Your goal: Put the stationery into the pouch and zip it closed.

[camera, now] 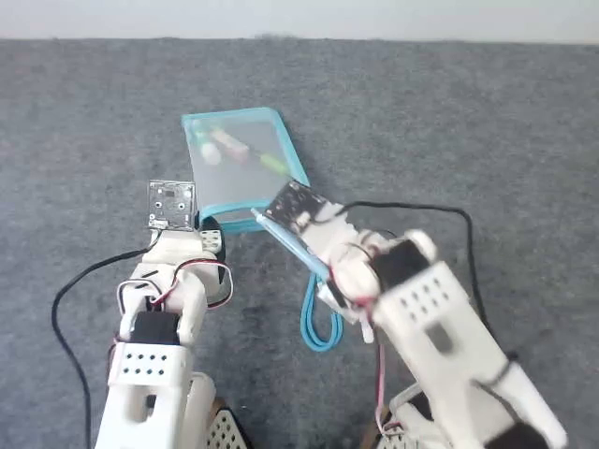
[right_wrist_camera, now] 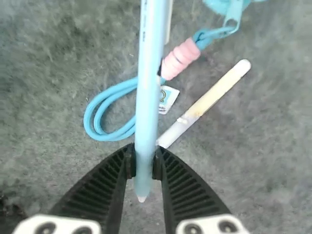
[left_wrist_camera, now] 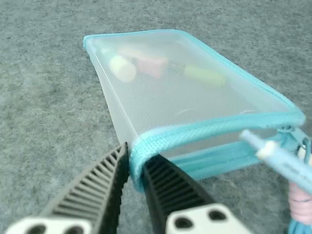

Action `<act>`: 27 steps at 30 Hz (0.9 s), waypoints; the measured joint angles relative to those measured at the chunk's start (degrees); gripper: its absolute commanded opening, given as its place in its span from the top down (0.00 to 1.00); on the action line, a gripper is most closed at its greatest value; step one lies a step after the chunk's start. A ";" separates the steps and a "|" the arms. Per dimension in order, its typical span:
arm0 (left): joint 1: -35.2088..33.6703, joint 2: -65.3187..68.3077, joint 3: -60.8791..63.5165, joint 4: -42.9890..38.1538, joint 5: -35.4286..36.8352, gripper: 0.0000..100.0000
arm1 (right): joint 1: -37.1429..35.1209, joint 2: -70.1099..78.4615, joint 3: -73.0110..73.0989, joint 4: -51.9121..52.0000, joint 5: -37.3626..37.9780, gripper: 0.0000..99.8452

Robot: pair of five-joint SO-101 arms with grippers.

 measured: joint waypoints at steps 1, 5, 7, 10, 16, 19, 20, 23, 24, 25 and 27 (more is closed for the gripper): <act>0.00 0.00 0.00 0.00 0.00 0.99 | 0.00 2.29 -1.05 0.00 0.00 0.99; 0.00 0.00 0.00 0.00 0.00 0.99 | 0.09 8.79 -4.75 0.00 0.00 0.99; 0.00 0.00 0.00 0.00 0.00 0.99 | 0.09 11.16 -6.59 0.00 0.00 0.99; 0.00 0.00 0.00 0.00 -1.05 0.99 | 0.09 14.51 -10.02 0.00 -1.41 0.99; 2.46 0.00 0.00 0.00 -3.08 0.99 | 0.09 22.51 -21.36 0.00 -6.15 0.99; 7.38 -0.09 2.11 0.00 -6.24 0.99 | 0.09 28.40 -29.10 1.23 -8.44 0.99; 8.97 -0.09 2.55 0.00 -6.95 0.99 | 0.09 30.68 -32.00 2.46 -8.97 0.99; 13.27 -0.09 2.99 0.00 -8.26 0.99 | 0.35 37.80 -42.02 7.21 -10.37 0.99; 14.33 -0.09 2.99 0.00 -8.70 0.99 | 0.88 40.09 -45.63 8.79 -10.90 0.99; 15.21 -0.09 2.99 -0.09 -9.14 0.99 | 1.49 42.46 -49.32 10.81 -11.34 0.98; 16.18 -0.09 2.99 -0.35 -9.76 0.99 | 2.55 46.95 -56.35 15.12 -11.52 0.94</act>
